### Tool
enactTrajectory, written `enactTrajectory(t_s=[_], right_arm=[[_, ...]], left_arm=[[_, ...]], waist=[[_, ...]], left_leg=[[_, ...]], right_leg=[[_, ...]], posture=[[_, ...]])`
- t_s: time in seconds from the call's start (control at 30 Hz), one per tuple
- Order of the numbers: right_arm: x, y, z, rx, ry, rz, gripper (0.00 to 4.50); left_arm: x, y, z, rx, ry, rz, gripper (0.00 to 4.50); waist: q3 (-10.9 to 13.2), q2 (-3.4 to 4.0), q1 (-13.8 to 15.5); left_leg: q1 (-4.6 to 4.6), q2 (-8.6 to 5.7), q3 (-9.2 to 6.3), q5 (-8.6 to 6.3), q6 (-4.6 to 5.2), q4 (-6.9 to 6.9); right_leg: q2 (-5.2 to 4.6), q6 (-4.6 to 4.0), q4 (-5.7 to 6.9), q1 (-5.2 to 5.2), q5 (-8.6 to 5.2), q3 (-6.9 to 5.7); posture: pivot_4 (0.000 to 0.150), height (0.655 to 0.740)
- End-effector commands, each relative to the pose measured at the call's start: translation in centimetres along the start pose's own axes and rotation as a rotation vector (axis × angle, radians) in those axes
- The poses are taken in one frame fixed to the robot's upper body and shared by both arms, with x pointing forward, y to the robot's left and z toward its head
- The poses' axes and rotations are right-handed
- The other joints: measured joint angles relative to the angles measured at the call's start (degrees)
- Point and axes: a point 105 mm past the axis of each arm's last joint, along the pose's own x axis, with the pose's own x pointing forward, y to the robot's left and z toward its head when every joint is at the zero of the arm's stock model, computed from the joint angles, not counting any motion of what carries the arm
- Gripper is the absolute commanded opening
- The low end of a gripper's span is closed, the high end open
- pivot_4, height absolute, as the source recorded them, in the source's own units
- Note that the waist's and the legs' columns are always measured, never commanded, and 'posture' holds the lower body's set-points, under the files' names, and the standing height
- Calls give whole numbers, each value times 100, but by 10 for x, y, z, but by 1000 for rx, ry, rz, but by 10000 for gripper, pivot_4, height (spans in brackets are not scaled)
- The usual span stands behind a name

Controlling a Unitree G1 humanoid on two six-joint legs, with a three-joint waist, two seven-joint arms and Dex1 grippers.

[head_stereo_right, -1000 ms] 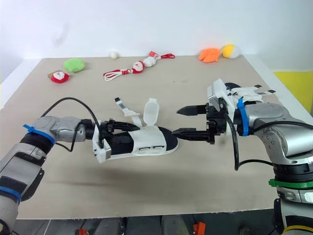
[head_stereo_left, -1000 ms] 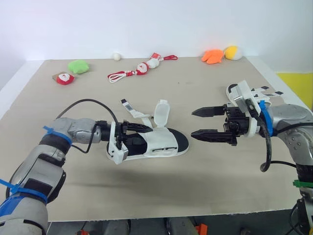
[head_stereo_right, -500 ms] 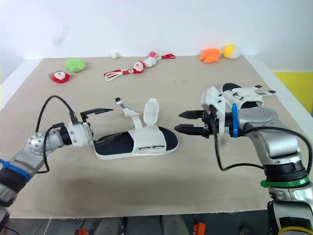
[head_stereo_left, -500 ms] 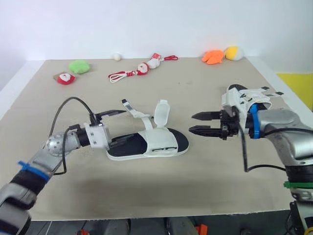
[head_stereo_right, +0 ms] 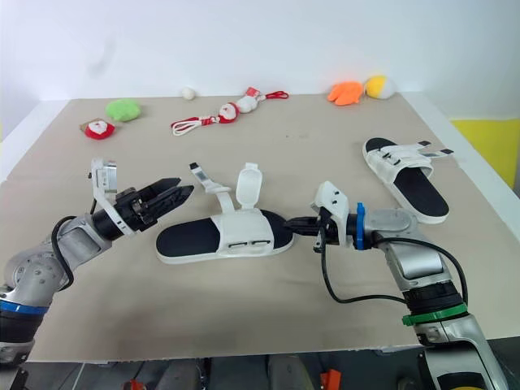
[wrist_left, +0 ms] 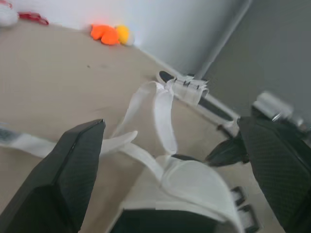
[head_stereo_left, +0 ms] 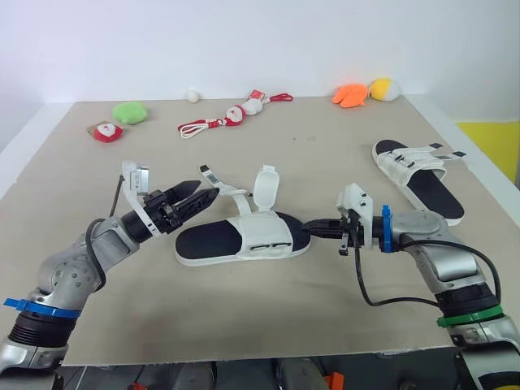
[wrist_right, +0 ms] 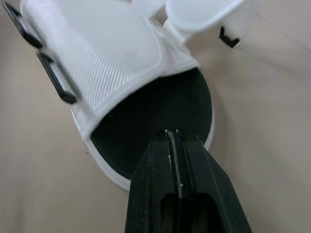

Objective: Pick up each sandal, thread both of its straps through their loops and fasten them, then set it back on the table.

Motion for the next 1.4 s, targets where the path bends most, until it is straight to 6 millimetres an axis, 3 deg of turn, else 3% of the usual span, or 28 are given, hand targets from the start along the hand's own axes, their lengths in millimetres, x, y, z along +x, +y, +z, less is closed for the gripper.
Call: enactTrajectory(t_s=[0.03,0.33,0.6,0.8,0.97,1.1,1.27,1.4], right_arm=[[4,1,11,-44,-21,20,717],[16,10,12,-24,-15,81,717],[25,9,17,30,-71,100,717],[32,7,23,3,-84,94,717],[41,6,17,0,-67,92,717],[48,5,-2,-27,31,74,717],[49,3,-1,-45,44,61,717],[49,5,0,-47,43,61,717]], left_arm=[[0,-2,1,-49,32,2,45000],[3,11,-21,-186,104,66,45000],[26,21,-14,-195,84,73,45000],[33,23,-11,-227,70,59,45000],[38,26,-6,-285,32,50,45000],[45,30,-3,-379,6,45,45000],[48,44,-8,-478,20,98,45000],[40,38,5,-442,-17,69,45000]], waist=[[0,0,1],[-1,-2,1],[-2,-13,2],[-2,-13,-32],[-2,-14,-33],[-6,-22,-60],[-11,-30,-140],[-11,-31,-152]], left_leg=[[-1,-1,0,0,0,0],[0,-1,-1,1,-1,0],[-1,-4,-5,13,-22,0],[-1,-1,-6,13,-23,-4],[-3,-4,-7,14,-24,-4],[1,-3,-7,15,-25,-3],[25,-4,-8,19,-31,-2],[50,-5,-9,20,-32,-4]], right_leg=[[0,0,0,-1,0,0],[0,-3,0,0,0,0],[3,-8,-1,1,9,0],[5,-8,-2,-1,9,1],[3,-7,-3,-1,9,1],[4,-2,-3,1,12,1],[4,5,-3,24,17,1],[3,3,-7,50,15,1]], posture=[[1500,7400],[1500,7400],[1500,7400],[1500,7400],[1500,7400],[1500,7400],[1500,7400],[1500,7400]])
